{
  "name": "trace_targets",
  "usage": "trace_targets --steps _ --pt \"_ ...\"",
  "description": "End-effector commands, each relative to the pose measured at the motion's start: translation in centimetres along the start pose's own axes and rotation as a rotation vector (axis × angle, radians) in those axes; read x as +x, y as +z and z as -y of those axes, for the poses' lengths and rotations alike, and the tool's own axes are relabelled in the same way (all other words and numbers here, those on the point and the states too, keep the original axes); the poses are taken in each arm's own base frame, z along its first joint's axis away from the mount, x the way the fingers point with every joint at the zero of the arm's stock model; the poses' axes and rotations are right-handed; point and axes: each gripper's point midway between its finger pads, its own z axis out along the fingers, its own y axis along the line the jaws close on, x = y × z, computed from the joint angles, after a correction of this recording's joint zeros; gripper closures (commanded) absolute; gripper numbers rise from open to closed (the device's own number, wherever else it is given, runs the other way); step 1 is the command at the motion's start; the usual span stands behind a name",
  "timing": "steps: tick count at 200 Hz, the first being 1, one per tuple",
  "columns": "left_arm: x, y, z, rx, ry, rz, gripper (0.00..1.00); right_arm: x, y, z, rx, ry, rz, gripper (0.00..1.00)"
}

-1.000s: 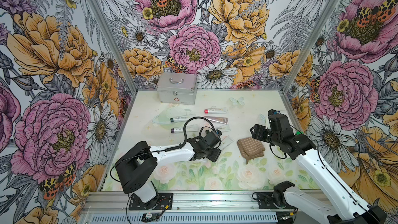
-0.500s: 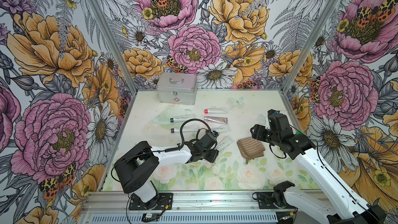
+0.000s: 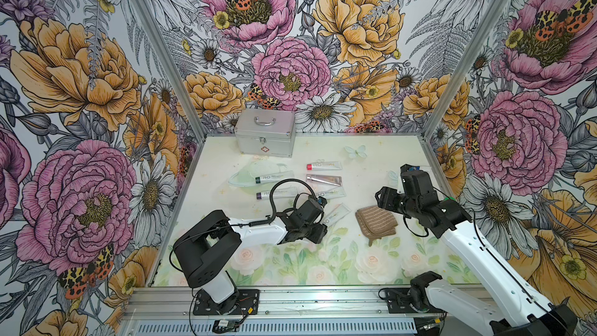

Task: Wipe the surface of the toothpaste tube
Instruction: Move the toothpaste to the center of the board.

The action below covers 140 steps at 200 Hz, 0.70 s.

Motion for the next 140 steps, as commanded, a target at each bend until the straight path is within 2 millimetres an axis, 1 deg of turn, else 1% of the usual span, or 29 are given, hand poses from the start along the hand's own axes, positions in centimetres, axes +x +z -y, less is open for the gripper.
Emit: trace_targets --steps 1,47,76,112,140 --pt "0.3 0.5 -0.4 0.007 0.008 -0.013 0.42 -0.8 -0.7 -0.7 -0.020 -0.012 0.022 0.32" --pt "0.8 1.3 -0.5 0.015 0.013 -0.041 0.50 -0.9 -0.7 -0.7 -0.015 -0.012 0.024 0.33" --pt "0.7 1.2 -0.5 0.024 0.014 -0.039 0.59 -1.0 -0.5 -0.7 -0.011 -0.011 0.020 0.33" --pt "0.0 1.2 0.3 0.059 0.044 -0.030 0.67 -0.5 0.7 -0.4 0.011 -0.014 -0.019 0.33" --pt "-1.2 1.3 1.5 0.089 0.080 -0.011 0.69 0.8 2.6 0.1 0.042 -0.017 -0.090 0.33"
